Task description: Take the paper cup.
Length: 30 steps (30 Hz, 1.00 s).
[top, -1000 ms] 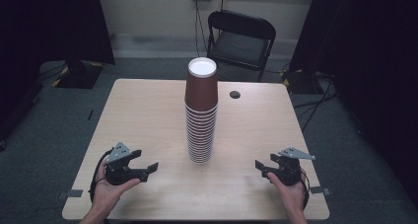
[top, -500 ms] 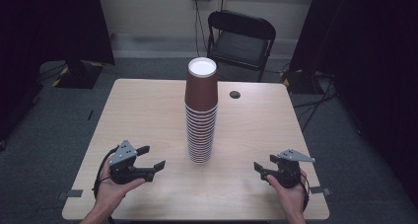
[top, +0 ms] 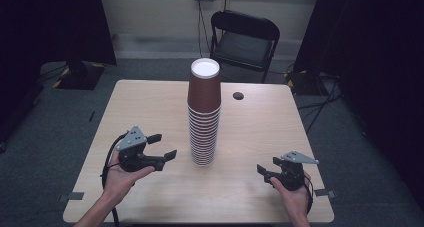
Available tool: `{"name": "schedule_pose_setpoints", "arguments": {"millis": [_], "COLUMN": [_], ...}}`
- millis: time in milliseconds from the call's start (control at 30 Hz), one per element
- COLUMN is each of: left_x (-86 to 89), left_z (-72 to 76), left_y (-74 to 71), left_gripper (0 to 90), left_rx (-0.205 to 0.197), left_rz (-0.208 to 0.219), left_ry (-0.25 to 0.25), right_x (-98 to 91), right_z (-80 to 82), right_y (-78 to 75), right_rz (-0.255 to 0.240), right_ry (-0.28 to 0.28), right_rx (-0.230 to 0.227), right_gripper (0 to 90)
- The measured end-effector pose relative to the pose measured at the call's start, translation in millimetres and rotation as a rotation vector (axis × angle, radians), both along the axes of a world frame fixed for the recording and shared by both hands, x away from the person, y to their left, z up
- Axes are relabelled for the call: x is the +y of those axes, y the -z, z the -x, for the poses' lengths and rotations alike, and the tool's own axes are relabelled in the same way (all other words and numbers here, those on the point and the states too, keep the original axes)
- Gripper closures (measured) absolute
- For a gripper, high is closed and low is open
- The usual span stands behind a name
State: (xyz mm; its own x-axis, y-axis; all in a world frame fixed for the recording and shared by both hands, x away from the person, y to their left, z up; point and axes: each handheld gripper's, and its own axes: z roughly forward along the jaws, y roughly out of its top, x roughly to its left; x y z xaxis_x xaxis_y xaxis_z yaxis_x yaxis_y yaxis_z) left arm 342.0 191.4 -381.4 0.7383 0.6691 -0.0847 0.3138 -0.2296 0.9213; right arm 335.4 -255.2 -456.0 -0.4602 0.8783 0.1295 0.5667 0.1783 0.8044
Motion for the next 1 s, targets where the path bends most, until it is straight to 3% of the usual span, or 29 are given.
{"name": "schedule_pose_setpoints", "arguments": {"millis": [67,167,267,300,433,533,800,1000], "left_x": [-3.6,-7.8,-9.5,-9.6,-9.7,-9.9,-16.5,-26.0], "left_z": [0.5,-1.5,-4.8,-5.8,-10.9,-12.0,-15.6,-21.7], "left_y": [-5.0,-12.2,-18.1,-20.8,-34.6,-45.0,-75.6,-92.7], "left_gripper": [20.3,16.8,15.6,16.1,16.5,22.8,21.7,17.6], "left_rx": [-0.013,-0.004,0.020,0.024,0.001,-0.016,-0.084,-0.100], "left_rz": [-0.008,0.020,0.071,0.067,0.083,0.091,0.114,0.122], "left_ry": [0.004,0.012,0.061,0.062,0.069,0.079,0.083,0.094], "right_x": [0.1,-1.3,-2.4,-2.6,-2.9,-2.9,-0.1,-0.6], "right_z": [0.2,1.0,1.3,1.4,1.9,2.0,-0.1,1.0], "right_y": [0.3,-0.7,-1.3,-1.4,-1.4,-1.4,0.6,0.4], "right_rz": [-0.002,-0.007,-0.012,-0.011,-0.011,-0.015,-0.022,-0.019], "right_ry": [-0.006,-0.003,0.001,0.002,0.008,0.009,-0.001,-0.003], "right_rx": [0.005,0.000,-0.001,-0.001,-0.006,-0.004,0.010,0.007], "right_gripper": [26.9,26.9,26.9,26.9,26.3,26.5,26.7,25.9]}}
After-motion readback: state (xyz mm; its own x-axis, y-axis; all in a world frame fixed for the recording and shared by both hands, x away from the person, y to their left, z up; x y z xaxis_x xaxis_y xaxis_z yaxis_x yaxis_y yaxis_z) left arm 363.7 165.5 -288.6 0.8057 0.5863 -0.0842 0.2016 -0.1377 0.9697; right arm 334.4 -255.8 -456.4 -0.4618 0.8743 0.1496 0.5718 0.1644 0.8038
